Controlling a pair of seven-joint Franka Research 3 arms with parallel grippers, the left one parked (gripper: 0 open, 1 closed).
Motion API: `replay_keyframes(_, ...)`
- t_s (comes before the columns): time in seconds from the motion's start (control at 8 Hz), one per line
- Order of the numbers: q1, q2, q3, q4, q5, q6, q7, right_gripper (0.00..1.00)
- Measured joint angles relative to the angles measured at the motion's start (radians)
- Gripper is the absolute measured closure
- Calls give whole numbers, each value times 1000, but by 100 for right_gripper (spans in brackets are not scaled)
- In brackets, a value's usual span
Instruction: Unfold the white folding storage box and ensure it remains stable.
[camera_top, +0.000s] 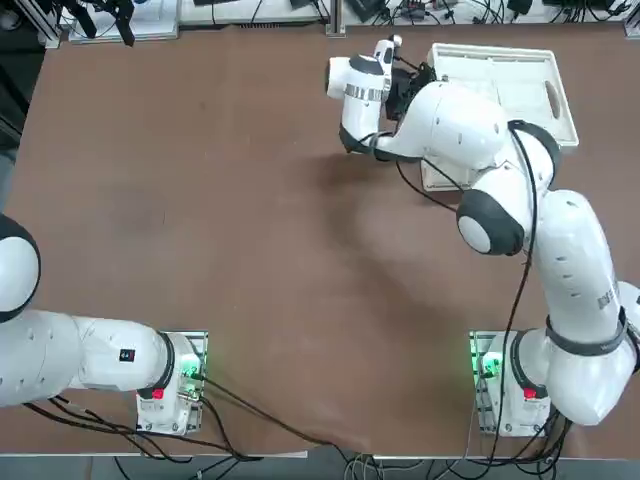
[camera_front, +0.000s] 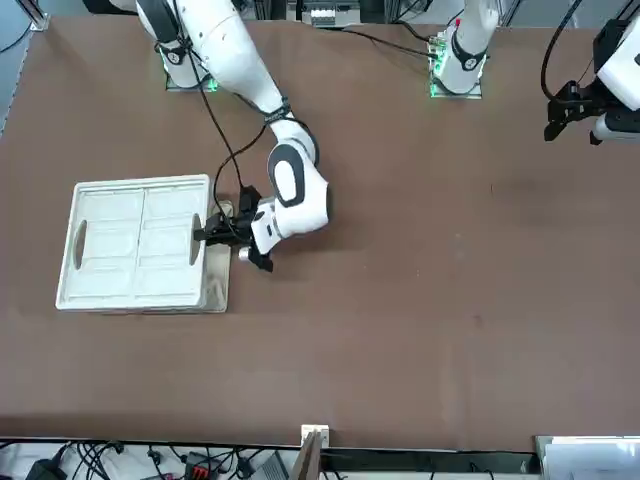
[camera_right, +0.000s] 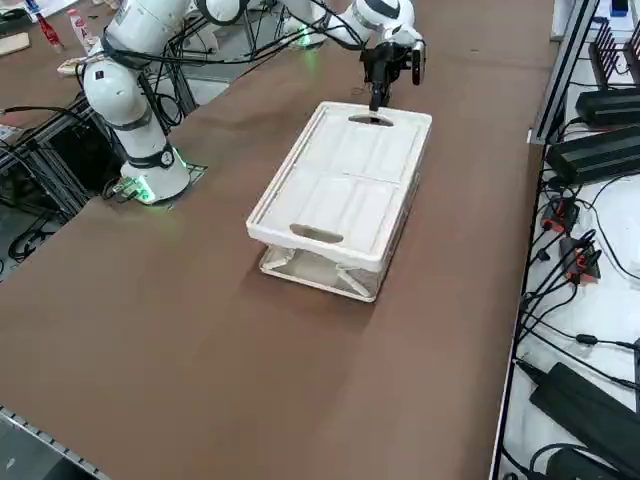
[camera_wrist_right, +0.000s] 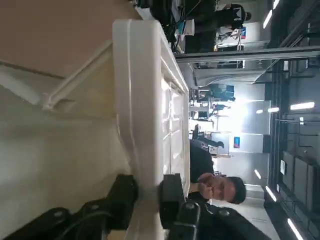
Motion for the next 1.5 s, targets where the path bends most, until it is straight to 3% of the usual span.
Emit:
replay_keyframes(0.62,36,27,0,-2,-95,-66,-1,71)
replay_keyframes(1.5,44,35,0,-4,-113,-99,-47,71)
